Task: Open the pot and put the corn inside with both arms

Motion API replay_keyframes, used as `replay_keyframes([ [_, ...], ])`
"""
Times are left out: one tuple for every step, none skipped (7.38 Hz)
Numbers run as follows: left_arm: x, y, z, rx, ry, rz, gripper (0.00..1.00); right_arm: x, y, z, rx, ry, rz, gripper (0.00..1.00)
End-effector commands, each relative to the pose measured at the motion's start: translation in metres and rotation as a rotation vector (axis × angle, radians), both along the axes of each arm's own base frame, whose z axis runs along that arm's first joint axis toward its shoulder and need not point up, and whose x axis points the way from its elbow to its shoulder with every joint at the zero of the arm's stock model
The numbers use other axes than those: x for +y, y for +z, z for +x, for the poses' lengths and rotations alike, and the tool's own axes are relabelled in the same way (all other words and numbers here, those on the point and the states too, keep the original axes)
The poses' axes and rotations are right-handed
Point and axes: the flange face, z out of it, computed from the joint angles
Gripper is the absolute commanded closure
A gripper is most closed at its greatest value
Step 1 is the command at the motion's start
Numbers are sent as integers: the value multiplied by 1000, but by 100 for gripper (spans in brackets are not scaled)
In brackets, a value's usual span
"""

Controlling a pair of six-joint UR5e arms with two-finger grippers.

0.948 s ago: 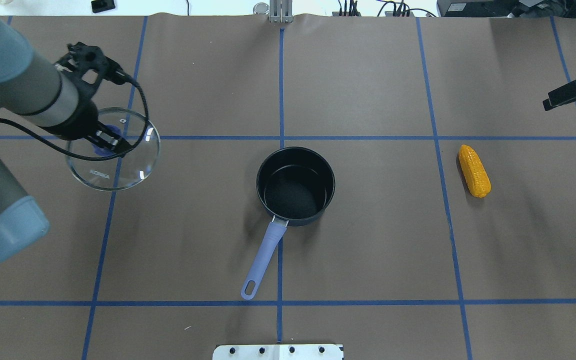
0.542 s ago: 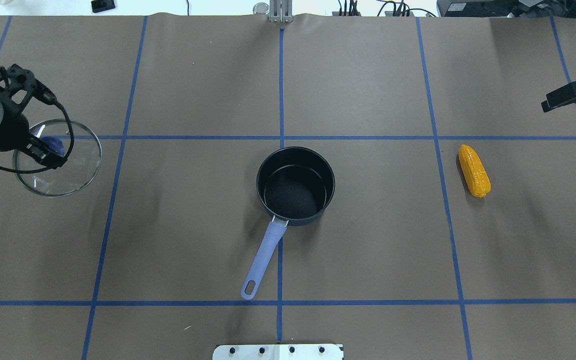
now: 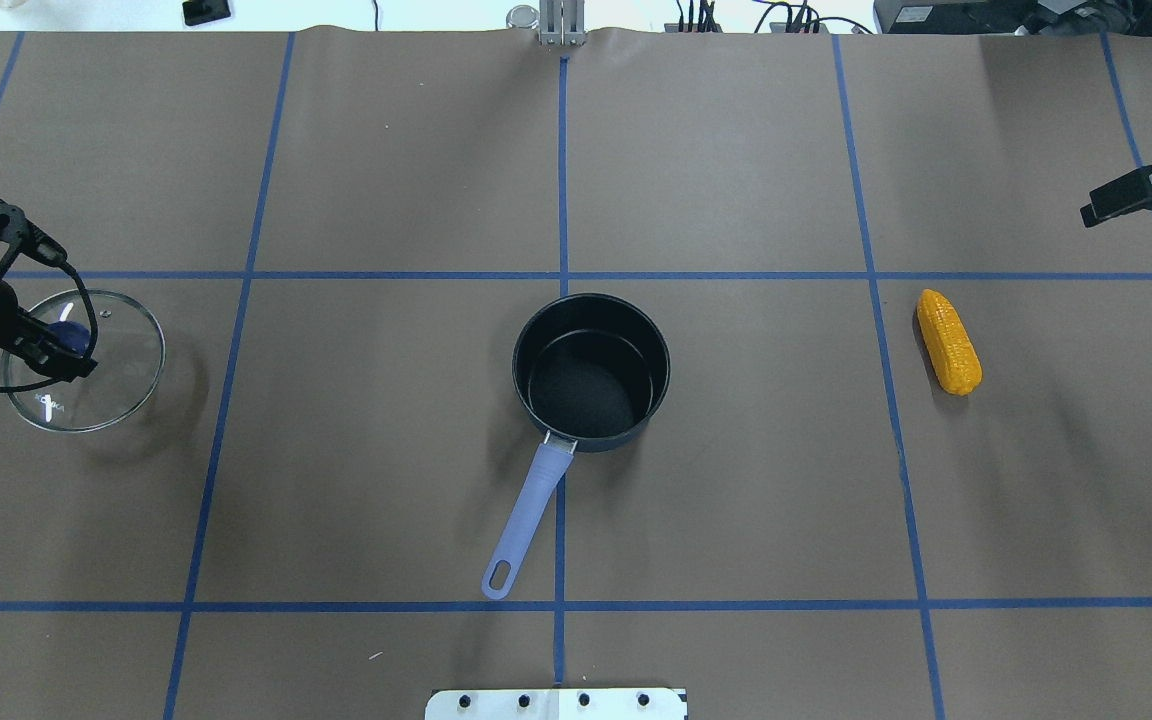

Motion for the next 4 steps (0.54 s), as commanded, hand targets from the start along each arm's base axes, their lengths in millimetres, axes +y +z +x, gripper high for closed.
replay_keyframes([
  [1,11,2,-9,6,-13,80,0,1,-2,6,0,2,0],
  [2,14,5,-12,11,-18,77,-1,1,-2,8,1,1,0],
  [1,18,5,-8,12,-11,72,-1,1,-3,8,-1,1,0],
  [-1,25,8,-5,12,-8,64,-1,1,-4,7,-4,2,0],
])
